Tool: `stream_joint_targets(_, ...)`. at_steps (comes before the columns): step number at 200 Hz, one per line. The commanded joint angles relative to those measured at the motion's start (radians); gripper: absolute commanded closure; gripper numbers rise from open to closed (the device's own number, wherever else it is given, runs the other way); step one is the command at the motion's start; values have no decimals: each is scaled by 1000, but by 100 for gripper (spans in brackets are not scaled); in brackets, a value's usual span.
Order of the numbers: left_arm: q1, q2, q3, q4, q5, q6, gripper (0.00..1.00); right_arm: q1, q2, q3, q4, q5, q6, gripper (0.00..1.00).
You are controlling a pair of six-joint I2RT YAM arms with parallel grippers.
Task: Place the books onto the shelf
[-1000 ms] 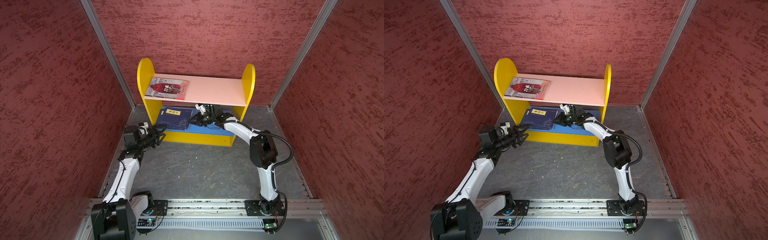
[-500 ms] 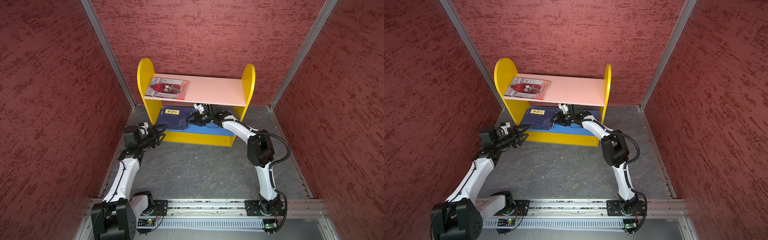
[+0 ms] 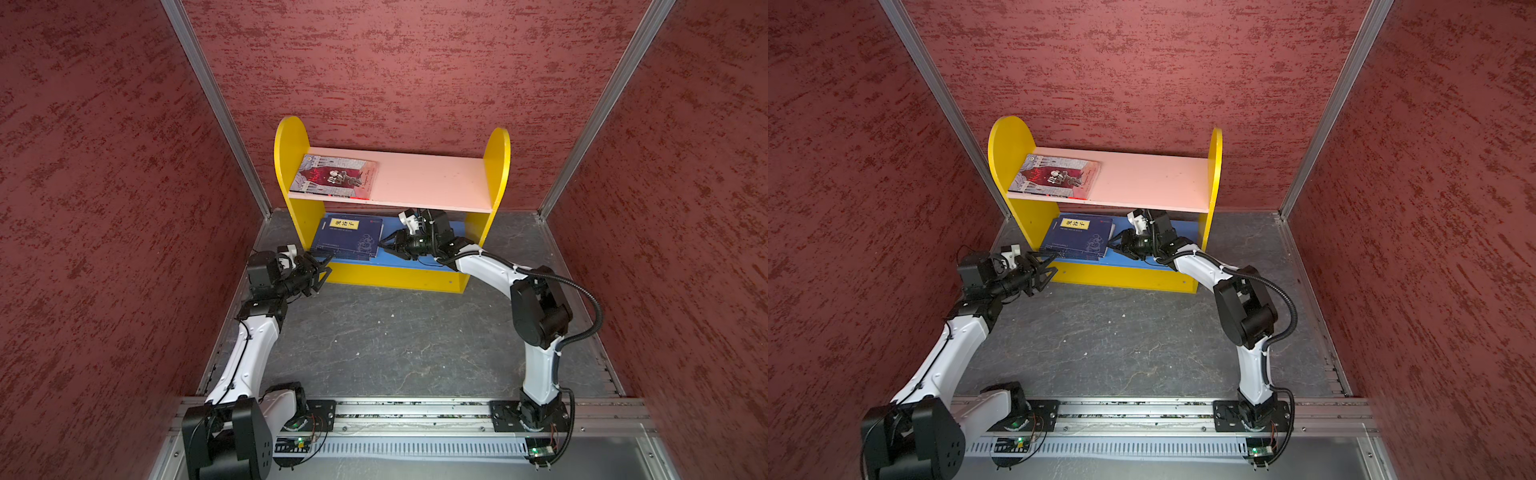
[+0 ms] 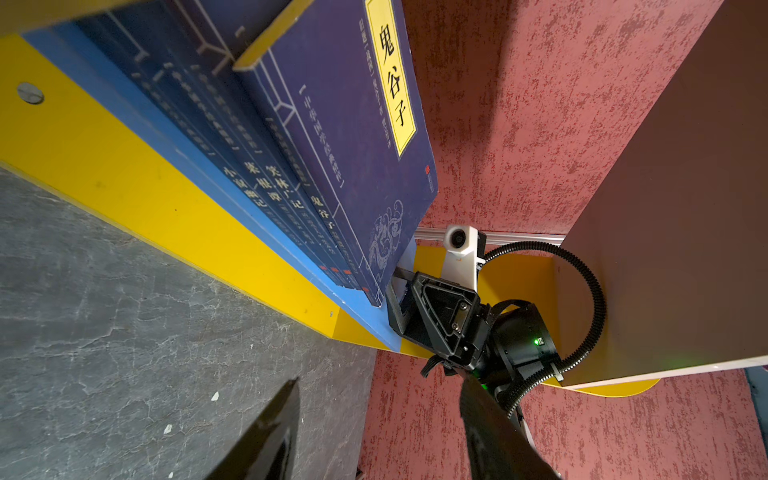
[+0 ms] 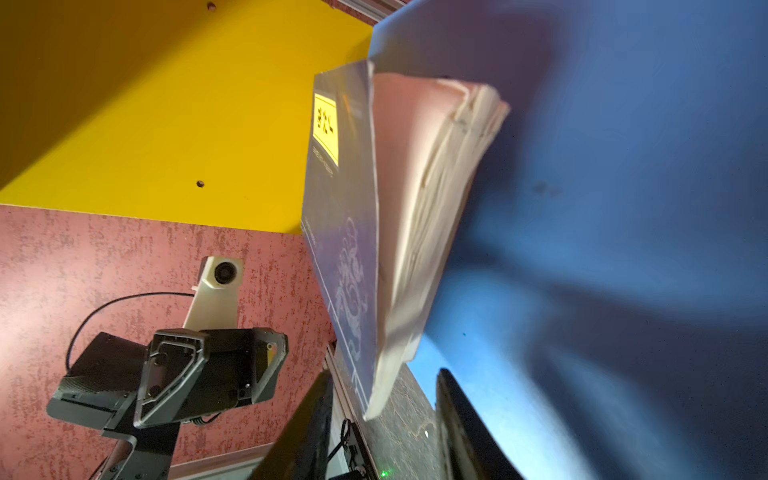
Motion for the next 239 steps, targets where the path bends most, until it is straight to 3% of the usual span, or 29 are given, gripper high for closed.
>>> stream_joint_targets(1, 4, -1, 10, 14, 7, 9, 38, 11, -5, 26, 52, 32, 39, 58)
stream_joint_targets(44, 4, -2, 10, 15, 10, 10, 38, 15, 17, 62, 33, 45, 39, 58)
stream_joint_targets(118, 4, 5, 14, 20, 13, 5, 38, 29, 55, 158, -154, 125, -32, 58)
stream_joint_targets(159, 4, 7, 14, 22, 15, 0, 38, 34, 83, 174, -134, 109, -19, 59)
stream_joint_targets(172, 4, 7, 14, 29, 17, 0, 38, 35, 89, 185, -148, 120, -30, 61)
stream_joint_targets(205, 6, 2, 13, 29, 18, -2, 38, 34, 96, 212, -197, 138, -69, 80)
stream_joint_targets(239, 7, -1, 13, 23, 18, -3, 38, 34, 120, 255, -249, 144, -109, 91)
